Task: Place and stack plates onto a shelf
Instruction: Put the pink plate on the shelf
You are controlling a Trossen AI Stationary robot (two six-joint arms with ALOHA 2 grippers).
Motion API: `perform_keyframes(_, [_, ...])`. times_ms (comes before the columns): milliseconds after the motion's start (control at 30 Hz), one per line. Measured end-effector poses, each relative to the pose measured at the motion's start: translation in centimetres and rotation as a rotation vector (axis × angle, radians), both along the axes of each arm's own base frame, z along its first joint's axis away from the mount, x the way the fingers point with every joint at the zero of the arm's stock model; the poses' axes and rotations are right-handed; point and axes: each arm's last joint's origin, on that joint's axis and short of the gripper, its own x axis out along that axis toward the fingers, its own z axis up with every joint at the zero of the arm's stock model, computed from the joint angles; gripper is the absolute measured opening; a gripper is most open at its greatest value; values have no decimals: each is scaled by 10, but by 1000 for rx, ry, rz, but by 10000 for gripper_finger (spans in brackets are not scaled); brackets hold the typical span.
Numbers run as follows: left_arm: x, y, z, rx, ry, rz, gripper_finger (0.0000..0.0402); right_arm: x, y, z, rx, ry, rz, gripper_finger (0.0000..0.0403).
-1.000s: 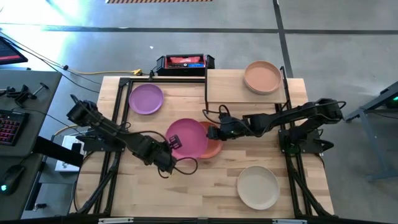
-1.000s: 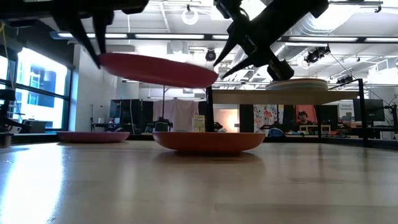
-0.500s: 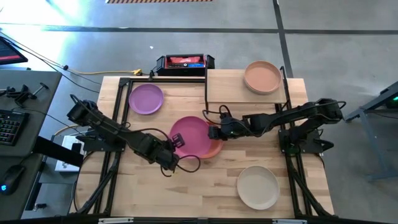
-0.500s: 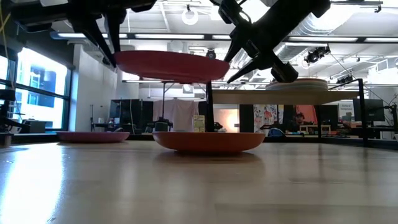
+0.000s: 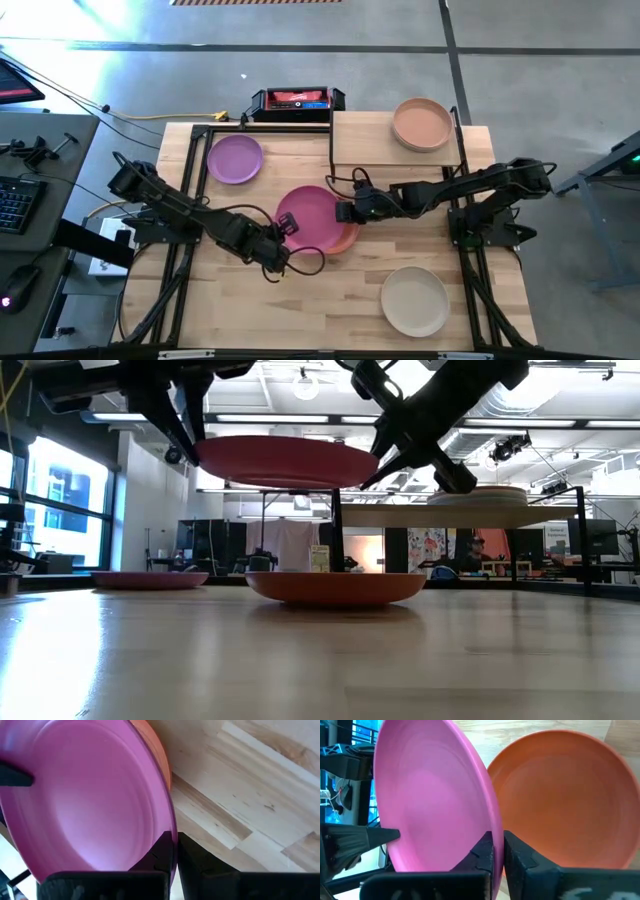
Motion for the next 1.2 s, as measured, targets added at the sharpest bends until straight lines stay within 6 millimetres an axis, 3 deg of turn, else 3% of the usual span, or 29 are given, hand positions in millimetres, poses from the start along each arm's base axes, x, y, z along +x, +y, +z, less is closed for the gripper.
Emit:
perform_keyframes(267, [3,6,0,-62,-49,137,14,0,0,0,-2,4,-4,4])
perform_keyframes(767, [4,11,1,-156,-110,353,120,-3,-2,-4,4,54,6,0])
perform_keyframes(1033, [1,12,21,-143,-124,449,127,-5,-12,-3,11,74,25,0])
perform_keyframes(1200, [-4,16,30,-63,-136,485,127,-12,-18,9,4,50,49,0])
